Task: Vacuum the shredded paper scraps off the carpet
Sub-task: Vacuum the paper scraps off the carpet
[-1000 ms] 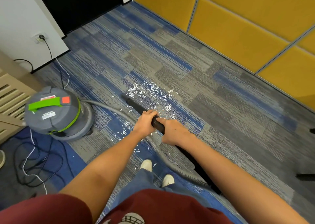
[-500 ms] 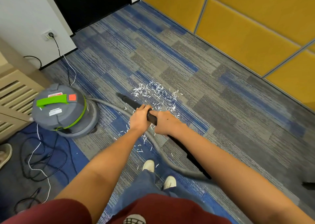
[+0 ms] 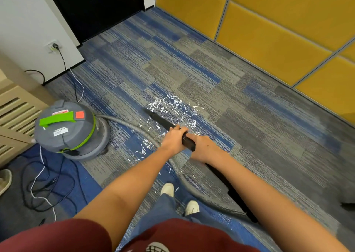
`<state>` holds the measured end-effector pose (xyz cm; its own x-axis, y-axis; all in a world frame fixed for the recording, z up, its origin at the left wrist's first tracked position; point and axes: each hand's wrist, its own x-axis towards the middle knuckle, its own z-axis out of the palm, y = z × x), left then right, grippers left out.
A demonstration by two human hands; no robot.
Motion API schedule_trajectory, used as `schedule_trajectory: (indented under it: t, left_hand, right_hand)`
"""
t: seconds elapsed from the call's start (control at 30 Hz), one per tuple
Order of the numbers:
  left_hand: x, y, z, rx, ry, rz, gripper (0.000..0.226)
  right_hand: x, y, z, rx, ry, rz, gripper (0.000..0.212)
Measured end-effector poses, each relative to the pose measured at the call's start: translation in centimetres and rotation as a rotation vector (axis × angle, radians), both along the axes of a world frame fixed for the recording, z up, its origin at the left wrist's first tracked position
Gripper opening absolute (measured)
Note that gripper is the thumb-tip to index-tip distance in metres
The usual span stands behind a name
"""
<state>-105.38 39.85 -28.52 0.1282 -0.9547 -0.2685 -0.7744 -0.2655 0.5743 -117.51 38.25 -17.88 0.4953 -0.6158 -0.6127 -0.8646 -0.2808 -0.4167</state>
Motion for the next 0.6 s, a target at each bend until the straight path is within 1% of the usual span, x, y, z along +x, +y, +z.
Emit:
schedule_trajectory:
  t: [0.2, 0.33, 0.43, 0.6]
  left_hand:
    - [-2.7, -0.4, 0.1, 0.028, -0.013, -0.099, 0.029]
    - [-3.9, -0.1, 0.3, 0.031, -0.063, -0.144, 0.024]
    - [-4.6, 0.5, 0.3, 0.024, -0.072, -0.131, 0.022]
    - [-4.8, 1.8, 0.3, -0.006, -0.064, -0.1, 0.026]
  right_hand:
    - [-2.6, 0.6, -0.1, -0.015, 0.039, -0.047, 0.062]
    - [-4.2, 1.2, 0.2, -0.016, 0.044, -0.051, 0.064]
    - [-4.9, 1.4, 0.6, -0.004, 0.044, -0.047, 0.065]
    - [-5.1, 2.2, 0.7, -0.007, 0.045, -0.015, 0.064]
